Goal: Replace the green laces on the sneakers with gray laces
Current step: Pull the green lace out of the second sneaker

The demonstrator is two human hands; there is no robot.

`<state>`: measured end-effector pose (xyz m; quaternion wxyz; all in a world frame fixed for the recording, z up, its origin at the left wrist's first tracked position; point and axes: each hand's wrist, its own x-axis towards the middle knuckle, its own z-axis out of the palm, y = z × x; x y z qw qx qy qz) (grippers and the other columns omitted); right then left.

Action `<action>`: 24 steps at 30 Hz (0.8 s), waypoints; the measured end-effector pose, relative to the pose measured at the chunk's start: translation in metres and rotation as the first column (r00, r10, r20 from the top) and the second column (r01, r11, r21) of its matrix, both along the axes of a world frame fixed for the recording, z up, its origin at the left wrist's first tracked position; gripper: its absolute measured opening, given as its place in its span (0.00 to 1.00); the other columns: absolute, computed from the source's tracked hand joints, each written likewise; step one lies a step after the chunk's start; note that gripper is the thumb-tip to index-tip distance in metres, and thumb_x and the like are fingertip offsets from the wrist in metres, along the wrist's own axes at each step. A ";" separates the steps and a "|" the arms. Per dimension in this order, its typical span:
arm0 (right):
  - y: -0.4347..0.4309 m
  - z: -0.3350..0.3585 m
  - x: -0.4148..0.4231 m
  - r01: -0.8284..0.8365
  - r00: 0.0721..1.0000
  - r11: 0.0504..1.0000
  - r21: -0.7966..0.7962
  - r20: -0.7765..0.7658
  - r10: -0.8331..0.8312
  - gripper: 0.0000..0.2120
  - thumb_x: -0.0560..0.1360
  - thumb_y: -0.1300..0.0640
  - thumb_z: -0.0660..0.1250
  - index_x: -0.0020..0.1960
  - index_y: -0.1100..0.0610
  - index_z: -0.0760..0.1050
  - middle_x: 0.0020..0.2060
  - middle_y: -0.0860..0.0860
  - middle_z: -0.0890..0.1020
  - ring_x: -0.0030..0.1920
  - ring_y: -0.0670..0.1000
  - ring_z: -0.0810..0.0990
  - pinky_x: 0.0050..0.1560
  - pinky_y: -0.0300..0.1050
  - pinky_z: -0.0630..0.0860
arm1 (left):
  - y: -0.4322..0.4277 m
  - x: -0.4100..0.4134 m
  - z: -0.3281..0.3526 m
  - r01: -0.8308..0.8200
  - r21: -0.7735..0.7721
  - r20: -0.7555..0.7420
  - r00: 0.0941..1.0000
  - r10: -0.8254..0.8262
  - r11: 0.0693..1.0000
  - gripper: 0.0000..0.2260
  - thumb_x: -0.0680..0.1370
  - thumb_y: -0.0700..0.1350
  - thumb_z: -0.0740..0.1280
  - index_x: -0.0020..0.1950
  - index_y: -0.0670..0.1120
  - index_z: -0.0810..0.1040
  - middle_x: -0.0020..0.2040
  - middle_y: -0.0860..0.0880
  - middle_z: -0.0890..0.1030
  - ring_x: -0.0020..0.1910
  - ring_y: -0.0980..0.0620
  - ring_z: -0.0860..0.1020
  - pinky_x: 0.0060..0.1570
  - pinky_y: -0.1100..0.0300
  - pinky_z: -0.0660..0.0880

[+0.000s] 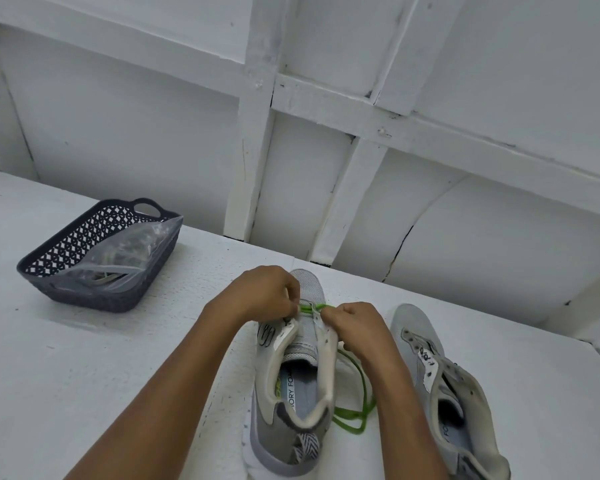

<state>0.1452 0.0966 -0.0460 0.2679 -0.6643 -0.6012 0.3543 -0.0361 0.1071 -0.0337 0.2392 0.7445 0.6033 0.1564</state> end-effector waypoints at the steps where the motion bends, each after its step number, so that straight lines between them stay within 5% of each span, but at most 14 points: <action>1: -0.001 0.001 0.000 0.003 1.000 1.000 -0.001 -0.004 -0.003 0.21 0.68 0.51 0.68 0.25 0.51 0.59 0.22 0.45 0.62 0.27 0.48 0.61 0.36 0.44 0.62 | 0.000 0.000 0.001 0.009 0.017 0.001 1.000 -0.010 1.000 0.02 0.76 0.47 0.69 0.45 0.52 0.81 0.44 0.55 0.79 0.47 0.52 0.78 0.42 0.61 0.71; 5: -0.003 0.002 0.000 0.003 1.000 1.000 0.001 0.005 -0.003 0.22 0.71 0.55 0.68 0.25 0.51 0.58 0.21 0.45 0.60 0.25 0.47 0.59 0.34 0.43 0.60 | -0.001 -0.003 0.004 -0.020 0.086 0.290 0.957 -0.006 0.996 0.04 0.79 0.46 0.68 0.45 0.50 0.80 0.48 0.53 0.79 0.51 0.52 0.78 0.53 0.54 0.75; 8: -0.005 0.003 0.001 0.009 1.000 1.000 0.008 -0.002 -0.009 0.24 0.71 0.56 0.68 0.24 0.51 0.57 0.21 0.45 0.60 0.24 0.46 0.58 0.32 0.43 0.57 | -0.005 -0.008 0.012 -0.067 0.037 0.637 0.770 0.028 0.997 0.06 0.81 0.45 0.66 0.45 0.46 0.76 0.48 0.50 0.84 0.49 0.52 0.80 0.53 0.56 0.74; 11: -0.006 0.003 0.001 0.005 1.000 1.000 0.009 -0.020 -0.005 0.23 0.71 0.57 0.68 0.26 0.51 0.57 0.21 0.46 0.59 0.23 0.46 0.57 0.33 0.43 0.58 | -0.011 -0.010 0.024 -0.035 -0.028 0.832 0.552 0.043 0.999 0.07 0.84 0.43 0.61 0.48 0.42 0.72 0.48 0.46 0.86 0.51 0.51 0.84 0.59 0.57 0.73; 14: -0.006 0.004 0.001 0.009 1.000 1.000 0.011 -0.012 -0.008 0.23 0.72 0.57 0.67 0.26 0.51 0.57 0.20 0.44 0.59 0.21 0.44 0.57 0.28 0.41 0.56 | -0.012 -0.015 0.027 -0.032 -0.073 0.896 0.437 0.079 0.997 0.07 0.84 0.41 0.59 0.48 0.41 0.71 0.38 0.45 0.82 0.38 0.46 0.81 0.45 0.53 0.79; 19: -0.004 0.005 0.001 -0.016 0.999 1.000 -0.002 0.031 0.016 0.21 0.72 0.56 0.67 0.27 0.53 0.59 0.20 0.45 0.61 0.22 0.45 0.59 0.28 0.41 0.57 | -0.004 -0.019 0.019 -0.171 -0.098 0.752 0.632 0.186 0.980 0.08 0.80 0.45 0.68 0.42 0.43 0.78 0.28 0.53 0.71 0.25 0.56 0.65 0.26 0.63 0.64; 22: -0.003 0.006 -0.001 -0.030 0.999 1.000 -0.001 0.043 0.030 0.19 0.72 0.55 0.67 0.29 0.54 0.61 0.23 0.47 0.62 0.24 0.47 0.60 0.29 0.42 0.57 | -0.006 -0.018 0.013 -0.076 -0.067 0.414 0.905 0.097 0.995 0.08 0.76 0.49 0.73 0.41 0.45 0.83 0.30 0.58 0.76 0.26 0.61 0.71 0.28 0.67 0.66; 24: -0.003 0.007 -0.002 -0.035 0.998 0.999 0.002 0.050 0.035 0.17 0.72 0.55 0.68 0.31 0.56 0.62 0.25 0.49 0.63 0.26 0.48 0.61 0.30 0.42 0.57 | -0.006 -0.016 0.009 -0.043 -0.110 0.196 0.979 0.064 0.993 0.08 0.73 0.51 0.74 0.42 0.47 0.84 0.37 0.57 0.80 0.35 0.60 0.75 0.33 0.64 0.69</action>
